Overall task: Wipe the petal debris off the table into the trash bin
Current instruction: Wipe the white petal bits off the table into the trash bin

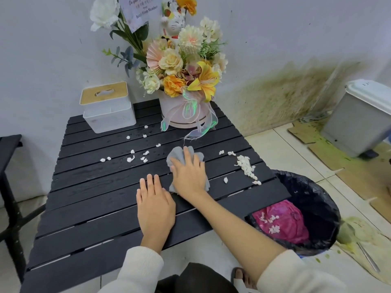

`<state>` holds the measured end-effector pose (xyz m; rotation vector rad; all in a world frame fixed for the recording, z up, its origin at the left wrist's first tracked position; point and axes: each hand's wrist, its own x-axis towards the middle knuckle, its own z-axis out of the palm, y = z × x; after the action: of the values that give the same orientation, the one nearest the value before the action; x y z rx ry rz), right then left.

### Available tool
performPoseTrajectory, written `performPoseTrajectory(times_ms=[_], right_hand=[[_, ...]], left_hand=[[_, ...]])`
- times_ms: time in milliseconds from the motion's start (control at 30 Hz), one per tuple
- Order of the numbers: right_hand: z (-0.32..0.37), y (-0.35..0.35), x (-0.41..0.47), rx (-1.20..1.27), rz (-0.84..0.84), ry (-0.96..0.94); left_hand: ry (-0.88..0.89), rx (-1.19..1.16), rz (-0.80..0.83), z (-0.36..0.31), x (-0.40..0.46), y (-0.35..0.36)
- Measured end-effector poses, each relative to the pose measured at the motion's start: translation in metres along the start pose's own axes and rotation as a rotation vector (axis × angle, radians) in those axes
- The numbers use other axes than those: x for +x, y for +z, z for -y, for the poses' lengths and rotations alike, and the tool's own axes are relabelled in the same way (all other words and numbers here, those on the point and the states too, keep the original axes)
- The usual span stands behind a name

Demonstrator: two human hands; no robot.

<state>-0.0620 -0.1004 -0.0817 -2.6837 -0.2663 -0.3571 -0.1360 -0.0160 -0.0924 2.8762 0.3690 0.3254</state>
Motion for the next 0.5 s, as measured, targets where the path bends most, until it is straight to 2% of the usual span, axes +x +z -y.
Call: performPoseTrajectory(times_ms=[67, 267, 367, 500], right_hand=[[-0.014, -0.002, 0.014, 0.001, 0.063, 0.021], [-0.055, -0.023, 0.046, -0.024, 0.036, 0.252], [-0.077, -0.039, 0.034, -0.026, -0.003, 0.362], [-0.105, -0.055, 0.010, -0.077, -0.001, 0.414]], left_hand=[[-0.002, -0.002, -0.005, 0.000, 0.000, 0.000], [-0.006, -0.017, -0.010, -0.001, 0.000, 0.001], [0.005, -0.016, -0.010, 0.000, 0.000, 0.001], [0.014, -0.026, -0.015, 0.000, -0.001, 0.001]])
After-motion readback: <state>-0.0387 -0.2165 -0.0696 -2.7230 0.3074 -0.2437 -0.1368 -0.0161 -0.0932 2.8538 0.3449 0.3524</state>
